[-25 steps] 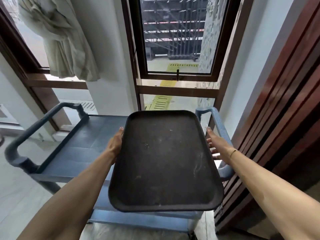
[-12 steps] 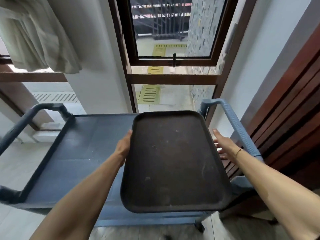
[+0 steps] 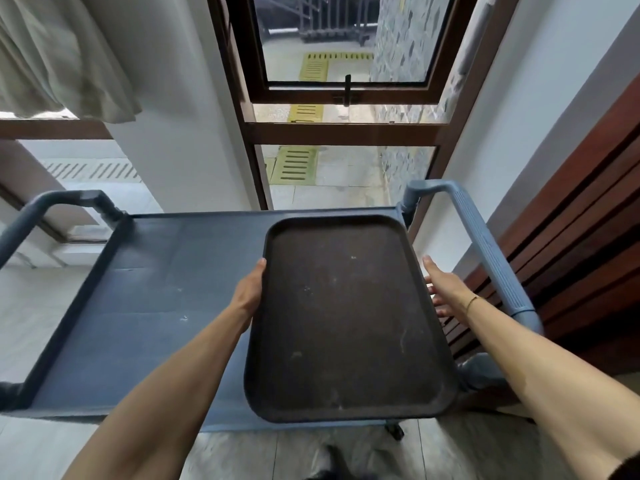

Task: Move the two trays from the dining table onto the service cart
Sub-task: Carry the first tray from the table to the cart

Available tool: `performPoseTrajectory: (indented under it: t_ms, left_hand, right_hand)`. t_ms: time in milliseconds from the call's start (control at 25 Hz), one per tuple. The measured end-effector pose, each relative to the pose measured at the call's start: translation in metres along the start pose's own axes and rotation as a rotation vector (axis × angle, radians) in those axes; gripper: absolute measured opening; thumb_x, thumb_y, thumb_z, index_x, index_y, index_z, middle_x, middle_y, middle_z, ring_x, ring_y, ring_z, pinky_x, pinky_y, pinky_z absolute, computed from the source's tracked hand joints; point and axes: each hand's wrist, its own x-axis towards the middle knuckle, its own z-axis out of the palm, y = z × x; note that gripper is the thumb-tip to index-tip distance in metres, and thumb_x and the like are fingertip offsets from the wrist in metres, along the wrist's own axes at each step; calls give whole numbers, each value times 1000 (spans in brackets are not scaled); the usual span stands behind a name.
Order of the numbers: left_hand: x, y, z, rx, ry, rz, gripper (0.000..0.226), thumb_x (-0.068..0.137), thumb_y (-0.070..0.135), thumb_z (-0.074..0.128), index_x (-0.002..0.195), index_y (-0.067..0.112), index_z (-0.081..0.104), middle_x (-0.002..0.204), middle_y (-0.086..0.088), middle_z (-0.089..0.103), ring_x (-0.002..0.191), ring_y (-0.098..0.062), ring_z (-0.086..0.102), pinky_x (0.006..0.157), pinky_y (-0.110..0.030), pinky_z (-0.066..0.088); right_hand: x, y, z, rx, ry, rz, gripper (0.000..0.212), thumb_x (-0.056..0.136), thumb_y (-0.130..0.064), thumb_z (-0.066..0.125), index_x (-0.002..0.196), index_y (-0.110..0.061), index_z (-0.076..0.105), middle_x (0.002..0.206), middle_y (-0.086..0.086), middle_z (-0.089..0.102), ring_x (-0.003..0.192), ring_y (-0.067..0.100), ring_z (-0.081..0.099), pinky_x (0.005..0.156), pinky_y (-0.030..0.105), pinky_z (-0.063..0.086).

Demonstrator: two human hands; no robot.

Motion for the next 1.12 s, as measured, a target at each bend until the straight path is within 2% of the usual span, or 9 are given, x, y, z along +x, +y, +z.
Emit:
performPoseTrajectory:
  t_ms: [240,400,520,600,640,720,920,1040,1120]
  left_hand:
    - [10,-3,12,0,-13,8,67,97,62,33,136,13,58,133,-12,61,103,-23,60,88,-36,45]
    - [16,-13,17,8,-8,-20,68,97,63,33,135,12,58,133,-14,61,105,-26,59,95,-41,46]
    - [19,-19,18,20,-7,-31,70,97,63,32,137,11,56,136,-14,58,113,-29,58,99,-45,45]
    - [20,-21,19,23,-7,-37,71,97,63,31,139,11,53,139,-14,56,116,-29,56,100,-45,44]
    - [20,-22,19,26,-9,-39,71,97,64,31,140,11,52,140,-13,55,117,-28,55,100,-45,44]
    - [22,-24,19,34,-13,-43,72,96,64,31,140,11,51,141,-14,54,119,-29,54,100,-45,43]
    - [25,-25,18,38,-6,-45,71,97,62,34,139,9,53,141,-15,55,119,-29,55,101,-43,43]
    - [26,-27,18,60,-6,-43,72,97,62,36,142,7,49,145,-16,51,129,-32,50,108,-44,39]
    - [27,-27,17,91,-8,-38,74,97,63,34,142,7,49,146,-16,50,130,-33,49,107,-45,39]
  right_hand:
    - [17,7,-1,-19,3,14,81,82,-80,35,107,-9,66,96,10,72,90,31,68,75,41,58]
    - [23,9,0,-41,34,19,77,81,-80,37,97,-10,65,70,1,63,63,20,60,53,30,48]
    - [29,13,3,-83,63,25,78,81,-80,36,94,-9,66,70,2,64,59,19,60,45,26,45]
    - [33,15,5,-117,82,18,80,82,-78,35,100,-7,67,84,8,69,74,25,66,55,32,53]
    - [35,16,7,-162,104,2,80,84,-76,34,106,-6,68,97,11,70,87,29,67,69,38,57]
    - [37,15,11,-309,159,-48,78,90,-70,29,114,-7,68,120,17,65,109,36,60,94,46,51]
    - [38,12,15,-429,217,-2,70,96,-60,26,128,-7,60,148,21,33,117,40,51,103,51,45]
    - [42,10,14,-417,229,14,70,97,-56,28,127,-1,59,137,23,53,121,40,51,104,49,43]
    - [41,9,16,-425,242,10,70,99,-54,28,128,2,58,135,24,55,123,41,50,106,46,41]
